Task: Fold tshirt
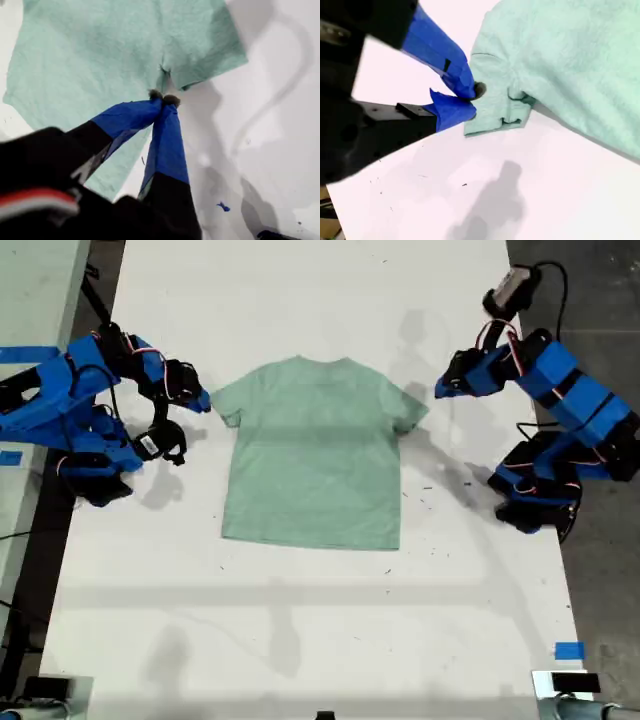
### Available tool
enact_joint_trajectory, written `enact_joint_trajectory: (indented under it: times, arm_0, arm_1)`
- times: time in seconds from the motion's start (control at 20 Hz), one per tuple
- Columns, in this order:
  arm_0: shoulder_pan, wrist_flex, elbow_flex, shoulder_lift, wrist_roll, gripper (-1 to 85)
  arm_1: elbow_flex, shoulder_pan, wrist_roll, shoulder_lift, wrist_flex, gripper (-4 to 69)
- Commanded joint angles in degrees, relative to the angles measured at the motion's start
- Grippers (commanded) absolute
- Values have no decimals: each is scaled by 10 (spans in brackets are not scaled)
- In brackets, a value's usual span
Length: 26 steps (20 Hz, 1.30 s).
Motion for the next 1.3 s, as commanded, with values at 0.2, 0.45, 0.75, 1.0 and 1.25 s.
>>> enact_joint_trajectory:
  times: [0.2, 0.45, 0.75, 1.0, 1.25]
  arm_0:
    - [-92, 50, -209, -178, 91, 0]
    - [-131, 62, -235, -202, 120, 11]
    - [-142, 58, -234, -230, 131, 10]
    - [-149, 51, -234, -259, 140, 13]
    - [-155, 49, -234, -275, 143, 1]
  arm_1:
    - [-161, 50, -112, -123, 4, 168]
    - [-160, 79, -183, -182, -29, 292]
    - [-21, 114, -229, -220, -158, 303]
    - [21, 94, -231, -277, -213, 302]
    - [10, 61, -221, -388, -252, 287]
